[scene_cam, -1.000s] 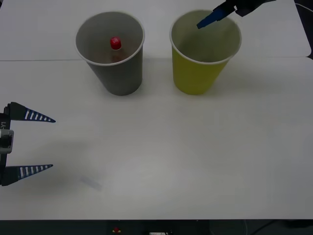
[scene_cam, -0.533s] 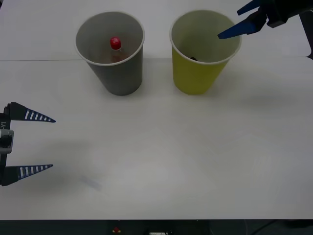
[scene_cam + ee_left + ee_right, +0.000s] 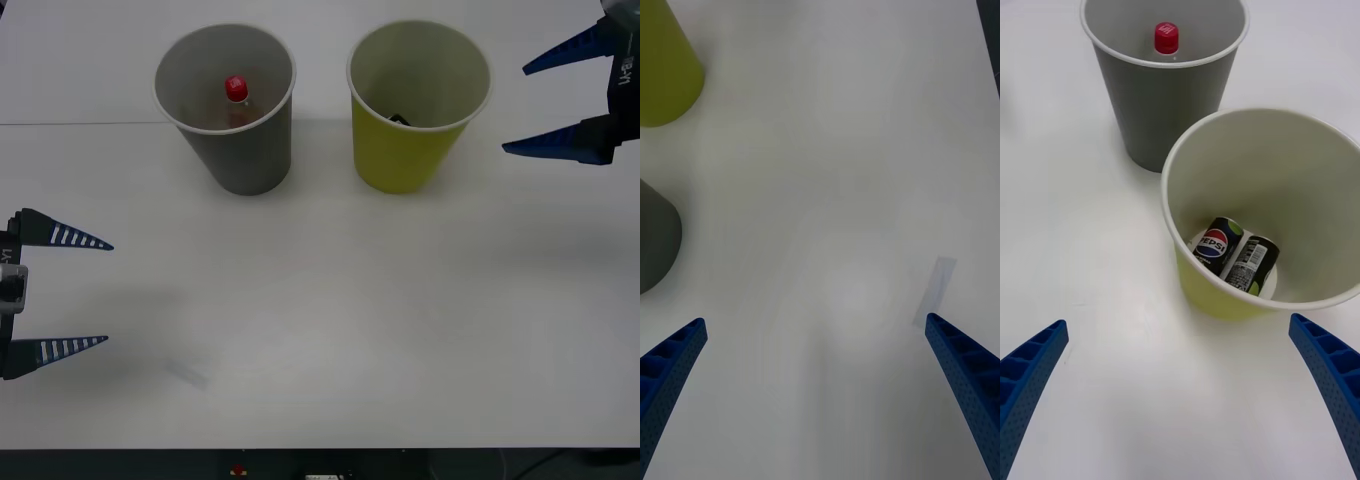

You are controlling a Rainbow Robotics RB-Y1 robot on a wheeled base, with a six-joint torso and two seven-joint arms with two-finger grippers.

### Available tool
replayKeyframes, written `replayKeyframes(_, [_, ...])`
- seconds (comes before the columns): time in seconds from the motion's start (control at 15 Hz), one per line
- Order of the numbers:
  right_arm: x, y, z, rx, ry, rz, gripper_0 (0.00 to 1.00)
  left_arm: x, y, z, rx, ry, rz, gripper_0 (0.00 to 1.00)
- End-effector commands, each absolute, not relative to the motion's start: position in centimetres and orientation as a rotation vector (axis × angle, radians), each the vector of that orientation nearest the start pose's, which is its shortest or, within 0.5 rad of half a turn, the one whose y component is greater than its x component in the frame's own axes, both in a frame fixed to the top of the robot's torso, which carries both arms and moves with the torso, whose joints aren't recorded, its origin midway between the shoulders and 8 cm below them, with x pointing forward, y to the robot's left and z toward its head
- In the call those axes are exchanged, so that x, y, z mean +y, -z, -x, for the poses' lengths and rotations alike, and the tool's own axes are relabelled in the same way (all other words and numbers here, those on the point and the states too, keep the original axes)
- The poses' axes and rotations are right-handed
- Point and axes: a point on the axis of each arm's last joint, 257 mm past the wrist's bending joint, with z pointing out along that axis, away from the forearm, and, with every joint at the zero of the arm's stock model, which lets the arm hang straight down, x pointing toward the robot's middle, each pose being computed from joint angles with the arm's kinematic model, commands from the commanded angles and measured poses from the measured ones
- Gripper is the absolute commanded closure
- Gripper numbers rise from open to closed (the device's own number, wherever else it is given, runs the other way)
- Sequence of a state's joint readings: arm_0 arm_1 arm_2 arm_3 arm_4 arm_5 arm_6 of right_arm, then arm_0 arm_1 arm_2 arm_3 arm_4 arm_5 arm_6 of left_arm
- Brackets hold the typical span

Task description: Put the can into the green bin and the plastic bottle into the gray bin

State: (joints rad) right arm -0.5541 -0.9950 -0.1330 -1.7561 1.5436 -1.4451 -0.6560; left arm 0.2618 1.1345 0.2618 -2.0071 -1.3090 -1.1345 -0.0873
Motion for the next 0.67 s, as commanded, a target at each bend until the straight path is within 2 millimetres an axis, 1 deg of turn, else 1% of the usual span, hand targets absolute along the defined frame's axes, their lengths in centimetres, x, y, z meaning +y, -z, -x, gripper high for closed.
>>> replayKeyframes(0.07, [-24.8, 2.9, -44.9, 1.609, -0.254, 1.470, 0.00, 28.6, 16.7, -34.1, 1.444, 0.118, -1.762, 0.00])
replayKeyframes(0.4, [-27.1, 6.4, -41.4, 1.517, -0.296, 1.523, 0.00, 28.6, 16.7, -34.1, 1.444, 0.118, -1.762, 0.00])
replayKeyframes(0.67, [-29.0, 9.4, -39.2, 1.479, -0.286, 1.549, 0.00, 28.6, 16.7, -34.1, 1.444, 0.118, -1.762, 0.00])
